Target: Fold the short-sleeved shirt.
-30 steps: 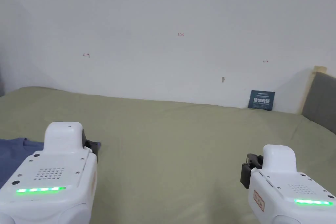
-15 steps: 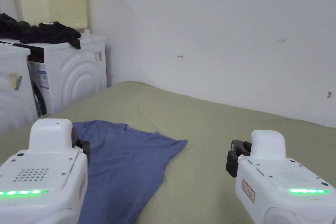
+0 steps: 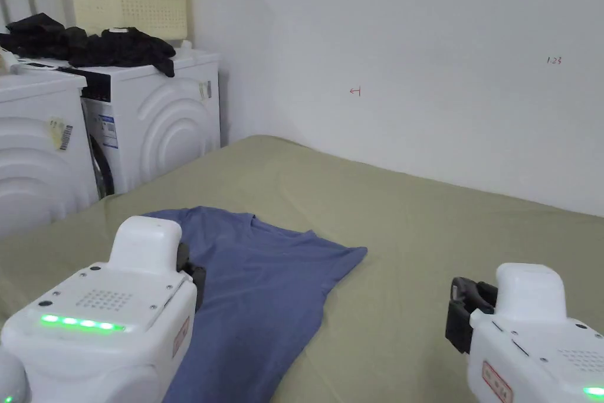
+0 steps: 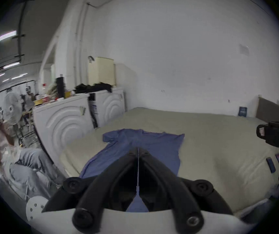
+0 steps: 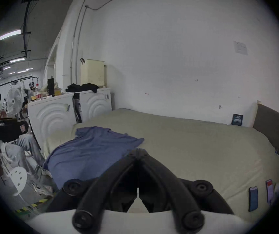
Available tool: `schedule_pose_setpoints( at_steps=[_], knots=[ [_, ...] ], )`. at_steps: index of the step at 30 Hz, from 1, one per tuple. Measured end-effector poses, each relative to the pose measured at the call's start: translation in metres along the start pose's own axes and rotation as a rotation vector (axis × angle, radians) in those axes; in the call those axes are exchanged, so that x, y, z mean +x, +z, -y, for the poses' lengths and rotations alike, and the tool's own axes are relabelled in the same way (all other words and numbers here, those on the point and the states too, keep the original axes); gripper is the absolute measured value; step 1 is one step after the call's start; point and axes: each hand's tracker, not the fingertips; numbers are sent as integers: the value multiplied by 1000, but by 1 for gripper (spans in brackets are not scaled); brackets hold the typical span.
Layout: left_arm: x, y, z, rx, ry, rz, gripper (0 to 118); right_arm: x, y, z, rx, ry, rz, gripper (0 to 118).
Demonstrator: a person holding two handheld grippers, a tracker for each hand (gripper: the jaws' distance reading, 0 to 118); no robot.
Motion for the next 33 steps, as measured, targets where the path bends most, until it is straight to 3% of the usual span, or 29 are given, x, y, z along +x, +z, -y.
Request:
schedule_pose_setpoints(
  at_steps=[10,11,13,14,17,19,25,27,28,29,30,31,32,33],
  knots=[
    [7,-216,-89,-276,-116,295,4,81,-32,24,-124,-56,152,2],
    [8,-234,-90,-311,-158,310,17,87,-35,26,-133,-59,169,3],
    [13,-282,-90,-418,-131,419,100,99,-44,31,-155,-69,186,3],
    [15,-300,-86,-449,-101,464,118,104,-48,33,-163,-77,186,3],
    [27,-362,-60,-615,-83,534,118,118,-62,46,-210,-100,191,3],
    [35,-388,-53,-600,-118,545,118,123,-70,54,-238,-104,196,3],
    [52,-449,13,-701,-136,425,117,131,-85,77,-297,-130,165,3],
    [57,-447,19,-738,-97,407,111,132,-89,82,-318,-136,152,3],
    [58,-448,26,-740,-85,419,102,132,-90,85,-321,-139,145,3],
    [60,-446,33,-728,-79,429,86,133,-90,88,-321,-143,141,3],
    [62,-445,37,-724,-84,430,61,132,-92,89,-325,-146,139,3],
    [65,-450,40,-725,-103,417,52,131,-94,90,-332,-148,136,3],
    [68,-448,44,-714,-141,379,35,131,-94,91,-335,-152,132,3],
    [70,-444,45,-668,-193,310,4,130,-94,92,-334,-154,129,3]
  ],
)
